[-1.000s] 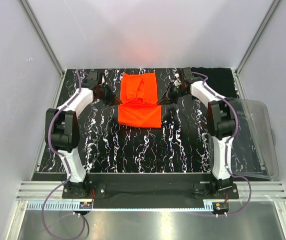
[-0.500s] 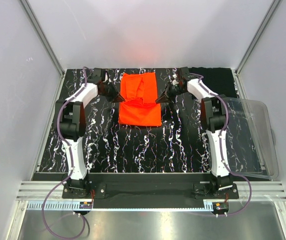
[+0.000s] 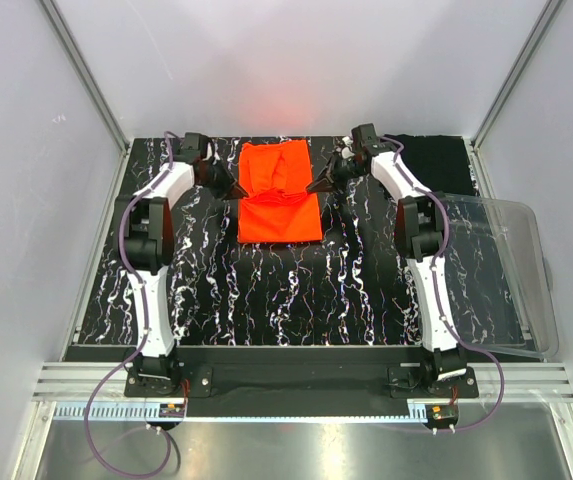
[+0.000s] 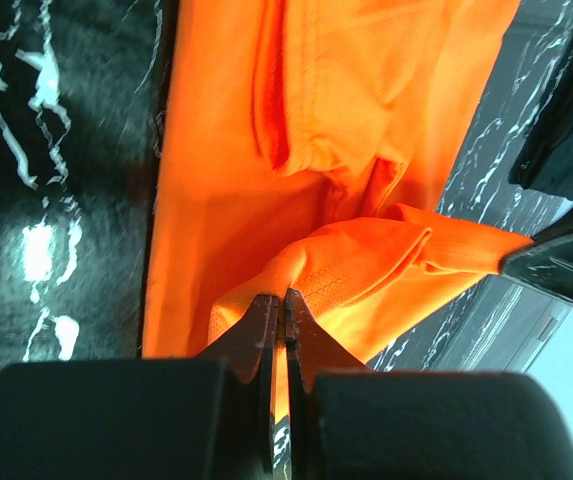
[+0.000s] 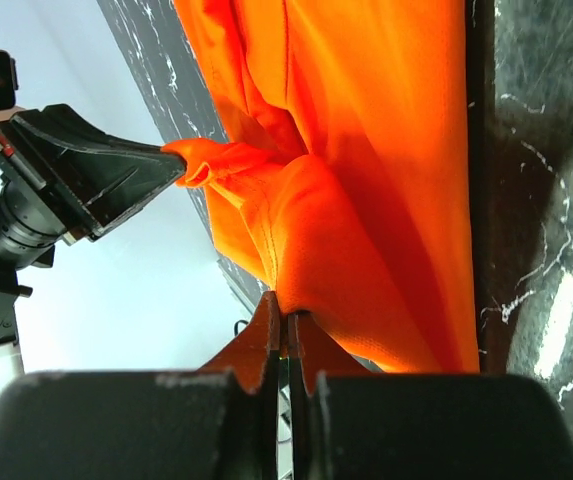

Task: Fold and stack the t-shirts
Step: Fold the tshirt

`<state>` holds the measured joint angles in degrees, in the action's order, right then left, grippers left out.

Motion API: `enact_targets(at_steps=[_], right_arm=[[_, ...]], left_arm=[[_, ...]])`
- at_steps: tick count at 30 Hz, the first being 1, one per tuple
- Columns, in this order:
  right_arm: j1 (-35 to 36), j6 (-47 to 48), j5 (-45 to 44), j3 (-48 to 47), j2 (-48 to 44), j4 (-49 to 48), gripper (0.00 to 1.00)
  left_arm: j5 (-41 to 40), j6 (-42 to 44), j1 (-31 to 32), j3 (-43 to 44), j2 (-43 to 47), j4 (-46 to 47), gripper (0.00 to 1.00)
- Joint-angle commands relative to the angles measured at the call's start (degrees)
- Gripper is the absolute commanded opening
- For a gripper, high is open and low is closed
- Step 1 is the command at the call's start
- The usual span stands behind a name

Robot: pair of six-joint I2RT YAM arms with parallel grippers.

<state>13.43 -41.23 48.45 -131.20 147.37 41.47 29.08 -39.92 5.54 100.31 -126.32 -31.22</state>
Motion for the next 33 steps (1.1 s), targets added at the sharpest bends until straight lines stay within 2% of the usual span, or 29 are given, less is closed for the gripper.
enact_targets(at_steps=[1,7,14,18,23,28,29,33], right_arm=[[-0.16,-1.48,2.53,-4.24,1.86,0.54,0.01],[-0.25,-2.8,2.88,-10.91,6.96,0.28,0.02],[-1.21,-5.0,2.97,-17.68,12.41,0.36,0.06],[-1.65,-5.17,3.5,-20.15,14.08,0.27,0.25],[-2.27,-4.47,4.28,-21.03,13.39,0.1,0.37],[-3.41,-2.63,3.94,-17.71,8.39,0.19,0.48],[-3.5,-2.19,3.76,-16.91,7.33,0.19,0.53],[-3.85,0.18,3.59,-11.9,2.76,0.97,0.59]], left_arm=[[1.95,0.37,-0.35,3.31,-0.68,0.99,0.06],[2.3,0.37,-1.15,5.94,-3.23,0.99,0.15],[0.89,3.71,-1.85,7.62,-3.41,0.9,0.48],[0.19,6.78,-2.38,6.22,-0.25,0.64,0.6],[2.55,10.12,-2.47,2.18,5.72,0.2,0.64],[5.19,12.5,-2.29,-9.59,12.67,2.12,0.64],[5.28,12.85,-2.38,-11.44,15.38,2.74,0.64],[8.44,12.94,-2.38,-18.91,19.27,6.08,0.65]])
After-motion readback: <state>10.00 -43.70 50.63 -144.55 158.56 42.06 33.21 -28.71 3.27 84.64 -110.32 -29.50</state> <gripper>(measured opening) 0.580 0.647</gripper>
